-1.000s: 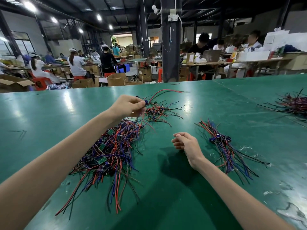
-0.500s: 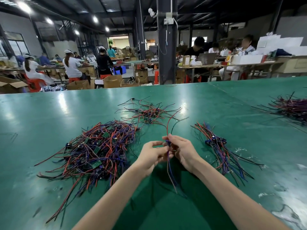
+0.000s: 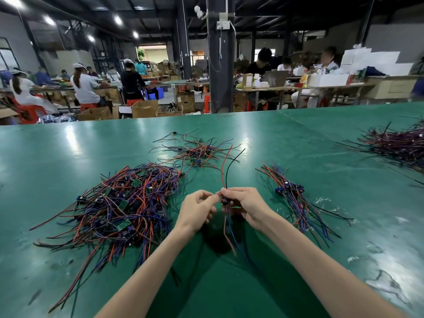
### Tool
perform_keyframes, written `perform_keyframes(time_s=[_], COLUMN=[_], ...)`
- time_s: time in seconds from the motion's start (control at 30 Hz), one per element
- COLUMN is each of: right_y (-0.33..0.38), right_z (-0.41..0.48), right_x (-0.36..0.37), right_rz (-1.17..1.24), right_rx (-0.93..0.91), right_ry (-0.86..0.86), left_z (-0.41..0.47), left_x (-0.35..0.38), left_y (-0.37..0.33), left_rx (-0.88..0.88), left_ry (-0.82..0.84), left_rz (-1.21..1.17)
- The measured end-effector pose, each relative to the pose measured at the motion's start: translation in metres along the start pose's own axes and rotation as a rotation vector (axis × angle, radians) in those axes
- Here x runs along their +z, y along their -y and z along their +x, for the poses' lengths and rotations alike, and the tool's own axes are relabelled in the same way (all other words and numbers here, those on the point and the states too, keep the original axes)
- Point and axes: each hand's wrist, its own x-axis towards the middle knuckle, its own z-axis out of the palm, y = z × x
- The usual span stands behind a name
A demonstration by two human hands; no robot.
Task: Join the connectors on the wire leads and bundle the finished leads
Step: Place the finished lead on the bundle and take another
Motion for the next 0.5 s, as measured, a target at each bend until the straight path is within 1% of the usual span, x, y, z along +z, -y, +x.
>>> perform_keyframes(time_s=[0.07, 0.13, 0.27, 0.4, 0.5], right_y=[0.000, -0.001, -0.002, -0.001, 0.000], right_z=[-0.002, -0.003, -0.007, -0.011, -0.012], right_x=[0.001, 0.002, 0.006, 0.008, 0.009], right_rz=[-0.006, -0.039, -0.160, -0.191, -0.153], right_rx=[0.024, 0.039, 0.034, 0.036, 0.064], right_ry=[0.006, 0.026, 0.071, 0.121, 0.148], left_z=[0.002, 0.002, 0.003, 0.003, 0.003], left_x=[-0.001, -0.002, -0.004, -0.005, -0.005], left_y=[0.003, 0.004, 0.005, 0.005, 0.005], left_rx=[0.043, 0.084, 0.121, 0.110, 0.116], left_ry=[-0.074, -0.104, -0.049, 0.003, 0.004], left_rz=[0.013, 0.003, -0.039, -0.112, -0.145])
